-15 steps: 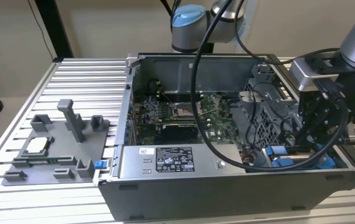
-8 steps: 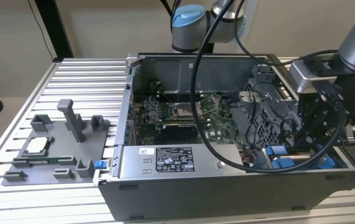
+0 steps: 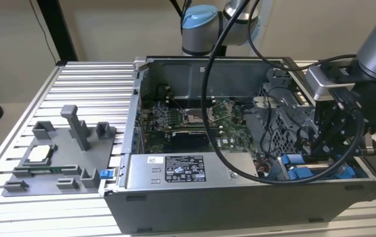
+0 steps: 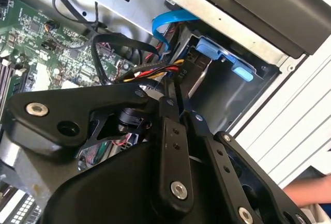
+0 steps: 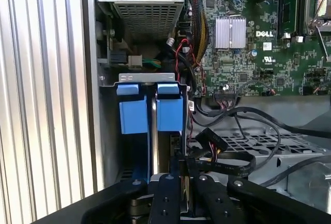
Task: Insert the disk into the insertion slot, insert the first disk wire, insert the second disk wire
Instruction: 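Insert the second disk wire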
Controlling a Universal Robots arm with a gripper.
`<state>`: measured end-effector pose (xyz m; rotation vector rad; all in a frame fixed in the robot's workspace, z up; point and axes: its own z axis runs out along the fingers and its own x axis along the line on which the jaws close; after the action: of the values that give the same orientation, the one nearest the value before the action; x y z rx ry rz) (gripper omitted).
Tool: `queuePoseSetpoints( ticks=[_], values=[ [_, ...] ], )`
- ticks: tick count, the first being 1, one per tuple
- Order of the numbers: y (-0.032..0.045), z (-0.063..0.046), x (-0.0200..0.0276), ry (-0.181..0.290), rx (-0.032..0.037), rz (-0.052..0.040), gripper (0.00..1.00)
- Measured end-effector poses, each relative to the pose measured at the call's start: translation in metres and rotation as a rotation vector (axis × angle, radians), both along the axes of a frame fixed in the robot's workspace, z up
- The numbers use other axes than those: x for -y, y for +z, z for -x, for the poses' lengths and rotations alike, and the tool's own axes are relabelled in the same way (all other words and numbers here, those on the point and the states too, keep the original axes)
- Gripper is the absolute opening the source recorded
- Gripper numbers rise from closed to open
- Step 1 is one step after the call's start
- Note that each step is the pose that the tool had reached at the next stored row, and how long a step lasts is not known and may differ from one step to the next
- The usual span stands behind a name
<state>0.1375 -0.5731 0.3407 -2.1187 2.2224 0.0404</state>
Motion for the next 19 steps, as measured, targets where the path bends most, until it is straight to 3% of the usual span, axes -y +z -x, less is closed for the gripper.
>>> queuePoseSetpoints(
  ticks=[15, 16, 19],
  values=[
    [-0.0065, 0.0007, 0.0, 0.0, 0.0002, -0.0003, 0.0],
    [-0.0069, 0.0006, -0.0001, 0.0, 0.0004, -0.0016, 1.0],
    [-0.0064, 0.0006, 0.0, 0.0, 0.0002, -0.0003, 1.0]
  ],
)
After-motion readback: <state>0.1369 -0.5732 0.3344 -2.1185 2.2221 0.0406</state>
